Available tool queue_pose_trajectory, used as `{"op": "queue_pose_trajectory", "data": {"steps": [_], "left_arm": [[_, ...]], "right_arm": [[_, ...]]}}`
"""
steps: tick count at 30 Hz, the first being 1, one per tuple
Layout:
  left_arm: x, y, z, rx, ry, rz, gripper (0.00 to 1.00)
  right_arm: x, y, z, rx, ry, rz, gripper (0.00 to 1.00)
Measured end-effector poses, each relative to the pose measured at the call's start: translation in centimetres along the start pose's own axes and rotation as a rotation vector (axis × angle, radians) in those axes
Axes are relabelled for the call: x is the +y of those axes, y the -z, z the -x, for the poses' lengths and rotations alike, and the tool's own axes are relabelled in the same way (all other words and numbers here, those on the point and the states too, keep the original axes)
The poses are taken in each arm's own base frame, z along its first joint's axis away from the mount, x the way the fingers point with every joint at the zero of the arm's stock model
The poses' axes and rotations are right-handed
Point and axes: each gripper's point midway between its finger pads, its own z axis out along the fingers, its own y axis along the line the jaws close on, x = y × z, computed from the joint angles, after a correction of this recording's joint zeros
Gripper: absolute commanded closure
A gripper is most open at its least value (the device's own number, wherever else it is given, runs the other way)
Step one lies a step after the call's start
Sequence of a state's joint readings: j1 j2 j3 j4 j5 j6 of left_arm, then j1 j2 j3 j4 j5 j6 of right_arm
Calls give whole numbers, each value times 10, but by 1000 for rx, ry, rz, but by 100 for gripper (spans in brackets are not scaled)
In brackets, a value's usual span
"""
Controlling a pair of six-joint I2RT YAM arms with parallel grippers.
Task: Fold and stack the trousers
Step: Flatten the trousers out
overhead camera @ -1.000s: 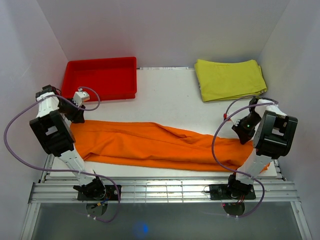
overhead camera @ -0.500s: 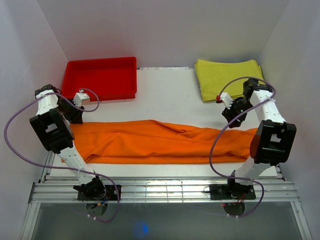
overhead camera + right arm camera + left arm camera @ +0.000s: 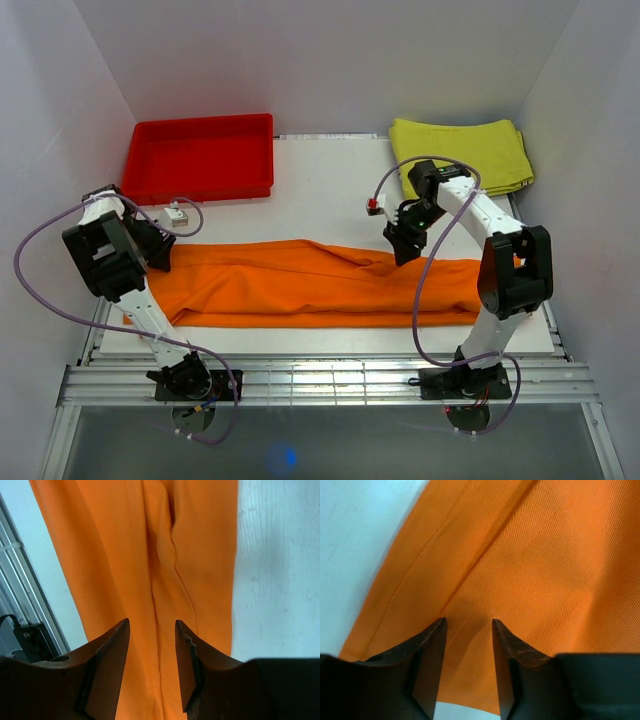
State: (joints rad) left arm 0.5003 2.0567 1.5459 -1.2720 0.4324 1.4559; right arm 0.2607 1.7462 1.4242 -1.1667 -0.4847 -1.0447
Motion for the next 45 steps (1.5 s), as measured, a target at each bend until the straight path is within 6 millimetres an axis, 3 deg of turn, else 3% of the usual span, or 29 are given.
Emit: {"op": "queue_pose_trajectory", "data": {"steps": [7,8,12,27,36,45], "left_arm": [[2,-8,-7,17,-5,10,78],[3,-8,-7,17,-8,15,86],[3,-8,-7,16,-10,25,93],[3,-8,-7,14,-9,43,99],[2,-8,-6,6,-21,47,99],[-3,-1,10,-60,-39,29,99]], "right_arm": [[21,-40,25,17,15,103,58],[24,-44,28,18,21,111,59],[31,-51,32,25,29,127,59],[41,-89,-40,191,-39,122,51],[38,-85,-37,179,-55,71,39],[20,-75,-18,110,-10,-48,43]]}}
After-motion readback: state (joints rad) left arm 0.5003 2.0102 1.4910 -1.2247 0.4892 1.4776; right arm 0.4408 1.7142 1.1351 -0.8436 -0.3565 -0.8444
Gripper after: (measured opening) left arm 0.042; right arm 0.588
